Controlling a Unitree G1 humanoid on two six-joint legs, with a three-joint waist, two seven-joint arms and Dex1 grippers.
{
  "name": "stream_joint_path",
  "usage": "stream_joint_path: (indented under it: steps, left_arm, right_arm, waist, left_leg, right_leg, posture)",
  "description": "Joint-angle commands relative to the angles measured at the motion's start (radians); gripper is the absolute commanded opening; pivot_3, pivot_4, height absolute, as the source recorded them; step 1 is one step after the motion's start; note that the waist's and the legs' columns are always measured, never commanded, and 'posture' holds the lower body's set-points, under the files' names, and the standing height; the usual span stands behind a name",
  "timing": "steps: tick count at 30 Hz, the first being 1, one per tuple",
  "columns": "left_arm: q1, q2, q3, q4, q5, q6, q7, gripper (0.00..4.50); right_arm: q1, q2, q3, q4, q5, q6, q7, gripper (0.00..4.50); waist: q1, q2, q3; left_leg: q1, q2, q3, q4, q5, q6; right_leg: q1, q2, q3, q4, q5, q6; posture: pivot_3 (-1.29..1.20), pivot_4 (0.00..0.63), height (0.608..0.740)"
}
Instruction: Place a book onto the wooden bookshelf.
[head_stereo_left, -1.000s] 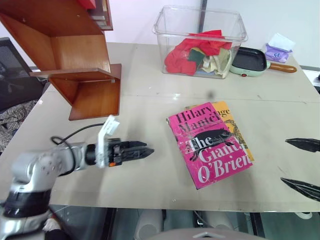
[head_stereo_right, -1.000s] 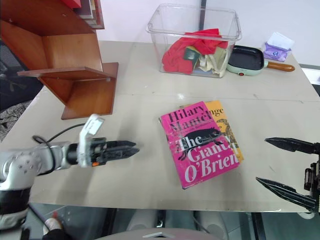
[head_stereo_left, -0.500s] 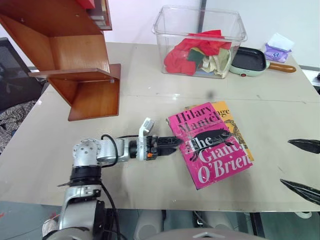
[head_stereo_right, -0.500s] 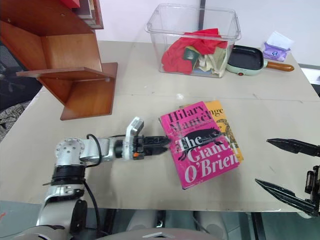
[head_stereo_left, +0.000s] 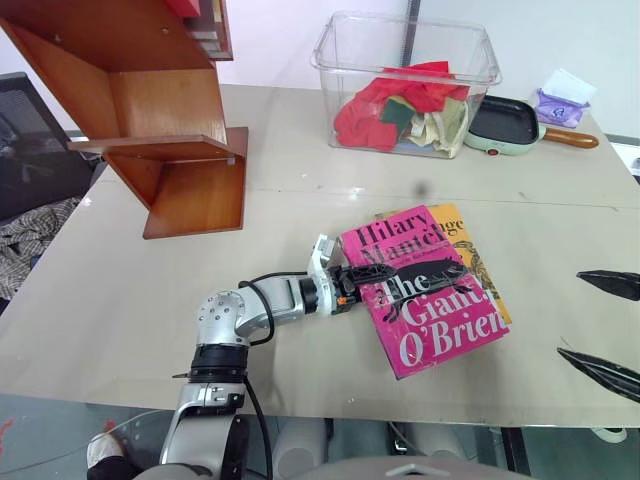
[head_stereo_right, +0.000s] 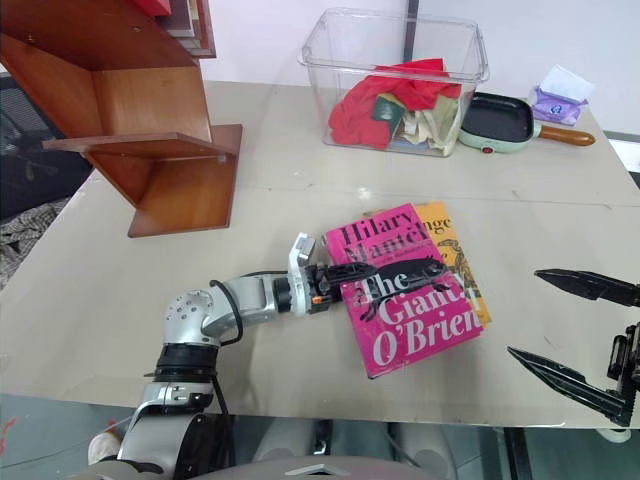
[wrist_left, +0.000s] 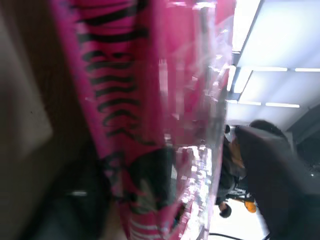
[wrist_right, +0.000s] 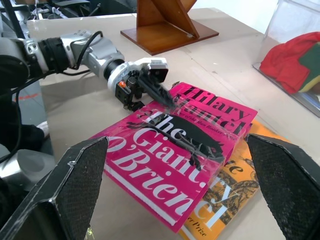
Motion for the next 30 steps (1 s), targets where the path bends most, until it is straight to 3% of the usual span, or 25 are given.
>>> stream_joint_path:
  steps: [1, 5, 10, 14, 17, 21, 25, 30]
  left_arm:
    - [0.016, 0.015, 0.000, -0.057, -0.035, -0.019, -0.026, 1.89]
    - [0.016, 0.053, 0.023, -0.091, -0.025, -0.030, -0.104, 0.61]
    - [0.002, 0.147, 0.092, -0.172, 0.026, -0.062, -0.268, 0.56]
    - [-0.088, 0.249, 0.150, -0.218, 0.164, -0.140, -0.392, 0.56]
    - [-0.163, 0.342, 0.124, -0.243, 0.326, -0.178, -0.499, 0.56]
    - [-0.276, 0.554, -0.021, -0.399, 0.689, -0.342, -0.788, 0.56]
    - [-0.403, 0.621, -0.142, -0.428, 0.973, -0.536, -0.942, 0.56]
    - [-0.691, 0.719, -0.332, -0.356, 1.496, -0.917, -1.093, 0.56]
  right_arm:
    - [-0.008, -0.016, 0.000, -0.013, 0.011, -0.003, -0.017, 4.50]
    - [-0.020, -0.015, 0.029, -0.006, -0.009, -0.013, -0.025, 4.50]
    - [-0.056, -0.006, 0.085, 0.003, -0.036, -0.032, -0.048, 4.50]
    - [-0.127, 0.000, 0.161, 0.031, -0.083, -0.063, -0.090, 4.50]
    - [-0.177, 0.004, 0.217, 0.053, -0.115, -0.077, -0.113, 4.50]
    - [-0.265, 0.012, 0.305, 0.105, -0.166, -0.115, -0.136, 4.50]
    - [-0.336, 0.016, 0.360, 0.153, -0.190, -0.141, -0.141, 4.50]
    - [-0.478, 0.036, 0.425, 0.246, -0.204, -0.184, -0.159, 4.50]
  waist:
    - [0.000, 0.000, 0.000]
    - [0.000, 0.000, 0.000]
    - [-0.004, -0.001, 0.000]
    - [0.002, -0.001, 0.001]
    - [0.002, -0.001, 0.001]
    - [-0.002, -0.004, 0.004]
    - [0.004, -0.002, 0.005]
    - [0.002, -0.005, 0.009]
  left_leg:
    - [0.000, 0.000, 0.000, 0.000, 0.000, 0.000]
    - [0.000, 0.000, 0.000, 0.000, 0.000, 0.000]
    - [0.000, 0.000, 0.000, 0.000, 0.000, 0.000]
    - [0.000, 0.000, 0.001, 0.000, 0.000, 0.000]
    - [-0.002, -0.002, 0.000, 0.001, 0.000, 0.000]
    - [-0.003, -0.001, 0.000, 0.000, 0.000, 0.000]
    - [-0.003, -0.002, 0.001, -0.001, 0.000, 0.000]
    - [-0.004, -0.002, 0.000, -0.001, 0.000, 0.000]
  right_leg:
    - [0.000, 0.000, 0.000, 0.000, 0.000, 0.000]
    - [0.000, 0.000, -0.001, 0.000, 0.000, 0.000]
    - [0.000, 0.001, -0.001, 0.000, 0.000, 0.000]
    - [0.000, 0.001, -0.002, 0.000, 0.000, 0.000]
    - [0.000, 0.001, -0.003, -0.001, 0.000, 0.000]
    - [0.000, 0.002, -0.003, -0.003, 0.000, 0.000]
    - [0.000, 0.001, -0.002, -0.004, -0.001, 0.001]
    - [-0.001, 0.002, -0.003, -0.005, -0.001, 0.001]
  posture:
    - [0.00, 0.150, 0.714]
    - [0.00, 0.150, 0.714]
    - [0.00, 0.150, 0.714]
    - [0.00, 0.150, 0.714]
    - [0.00, 0.150, 0.714]
    - [0.00, 0.150, 0.714]
    - [0.00, 0.150, 0.714]
    - [0.00, 0.150, 0.714]
